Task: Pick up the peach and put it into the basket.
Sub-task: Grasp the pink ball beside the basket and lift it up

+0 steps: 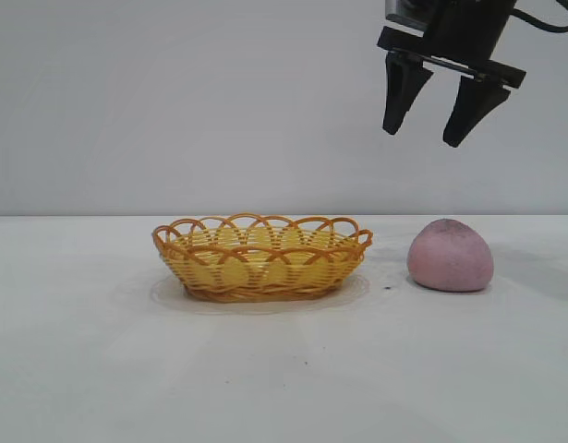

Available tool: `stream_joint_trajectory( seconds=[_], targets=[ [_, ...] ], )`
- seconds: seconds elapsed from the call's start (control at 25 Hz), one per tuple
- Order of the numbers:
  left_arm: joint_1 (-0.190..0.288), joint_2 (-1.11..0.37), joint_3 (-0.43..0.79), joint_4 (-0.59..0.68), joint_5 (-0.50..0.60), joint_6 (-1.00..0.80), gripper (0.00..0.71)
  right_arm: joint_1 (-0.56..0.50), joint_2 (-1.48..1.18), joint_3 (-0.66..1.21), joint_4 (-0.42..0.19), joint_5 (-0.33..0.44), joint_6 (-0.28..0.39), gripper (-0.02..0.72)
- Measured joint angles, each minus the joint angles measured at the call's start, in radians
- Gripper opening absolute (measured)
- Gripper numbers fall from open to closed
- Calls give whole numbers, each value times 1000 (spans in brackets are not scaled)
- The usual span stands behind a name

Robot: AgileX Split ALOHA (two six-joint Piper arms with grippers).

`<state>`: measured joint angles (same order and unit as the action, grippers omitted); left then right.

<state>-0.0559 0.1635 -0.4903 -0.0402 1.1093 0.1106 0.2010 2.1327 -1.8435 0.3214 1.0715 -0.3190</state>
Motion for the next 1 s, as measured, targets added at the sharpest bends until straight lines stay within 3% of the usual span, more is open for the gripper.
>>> stream_joint_trajectory(
  seconds=[0.32, 0.68, 0.84, 0.96, 1.0],
  targets=[
    [0, -168, 0, -18, 7, 4, 391, 0, 0, 0, 0, 92, 0, 529],
    [0, -182, 0, -29, 10, 7, 391, 0, 1, -2, -2, 154, 2, 529],
    [0, -182, 0, -29, 10, 7, 391, 0, 1, -2, 0, 156, 18, 383],
    [0, -182, 0, -29, 10, 7, 391, 0, 1, -2, 0, 156, 48, 394],
    [0, -182, 0, -29, 10, 7, 391, 0, 1, -2, 0, 156, 58, 354]
  ],
)
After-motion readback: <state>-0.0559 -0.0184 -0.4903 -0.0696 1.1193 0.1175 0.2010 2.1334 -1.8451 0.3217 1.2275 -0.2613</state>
